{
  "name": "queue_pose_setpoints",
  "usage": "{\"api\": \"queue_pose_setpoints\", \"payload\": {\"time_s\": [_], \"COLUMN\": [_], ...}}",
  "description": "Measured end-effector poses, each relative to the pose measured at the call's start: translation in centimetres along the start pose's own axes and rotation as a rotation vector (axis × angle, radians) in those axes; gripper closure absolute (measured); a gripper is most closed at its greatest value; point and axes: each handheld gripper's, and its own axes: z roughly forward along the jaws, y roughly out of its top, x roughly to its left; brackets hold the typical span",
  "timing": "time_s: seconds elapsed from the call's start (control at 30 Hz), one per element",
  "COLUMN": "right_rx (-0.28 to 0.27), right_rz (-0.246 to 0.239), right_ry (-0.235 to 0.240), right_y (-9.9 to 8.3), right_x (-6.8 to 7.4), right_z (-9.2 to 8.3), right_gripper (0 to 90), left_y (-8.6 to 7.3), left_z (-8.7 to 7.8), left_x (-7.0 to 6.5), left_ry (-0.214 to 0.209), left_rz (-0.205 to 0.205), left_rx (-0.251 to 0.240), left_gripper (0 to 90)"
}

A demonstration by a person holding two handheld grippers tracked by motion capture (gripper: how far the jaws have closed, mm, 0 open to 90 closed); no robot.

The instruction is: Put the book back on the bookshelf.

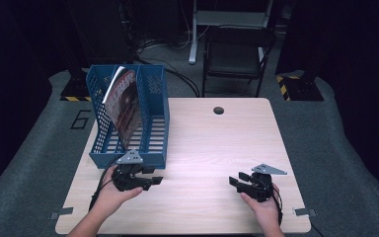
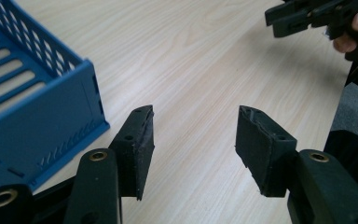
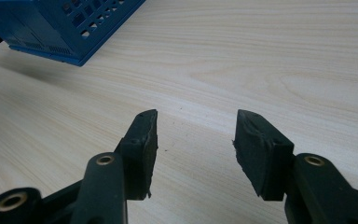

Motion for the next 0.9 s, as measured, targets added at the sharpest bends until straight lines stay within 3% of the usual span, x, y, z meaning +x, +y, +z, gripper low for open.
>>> {"api": "queue_pose_setpoints", "payload": {"time_s": [0.17, 0.3, 0.4, 0.57, 0.83, 0.9], "right_rx": [-0.002, 0.001, 0.002, 0.003, 0.013, 0.018], "right_rz": [-0.002, -0.007, -0.002, -0.007, -0.01, -0.005], "right_ry": [-0.002, -0.001, -0.002, -0.001, -0.002, -0.001], "right_y": [0.0, 0.0, 0.0, 0.0, -0.2, -0.2], "right_x": [0.0, 0.0, 0.0, 0.0, 0.1, 0.2], "right_z": [0.0, 0.0, 0.0, 0.0, 0.2, 0.3], "right_gripper": [48.7, 48.7, 48.7, 48.7, 48.7, 48.6], "left_y": [-1.9, -3.0, -3.7, -4.5, -5.7, -5.9], "left_z": [1.0, 1.5, 1.9, 2.4, 3.5, 3.8], "left_x": [0.6, 1.0, 1.2, 2.0, 2.5, 2.6], "left_ry": [0.041, 0.038, 0.056, 0.045, 0.027, 0.04], "left_rz": [0.039, 0.034, 0.024, 0.006, -0.065, -0.039], "left_rx": [0.035, 0.042, 0.029, 0.024, 0.031, 0.045], "left_gripper": [46.8, 46.4, 46.1, 45.4, 45.0, 44.6]}}
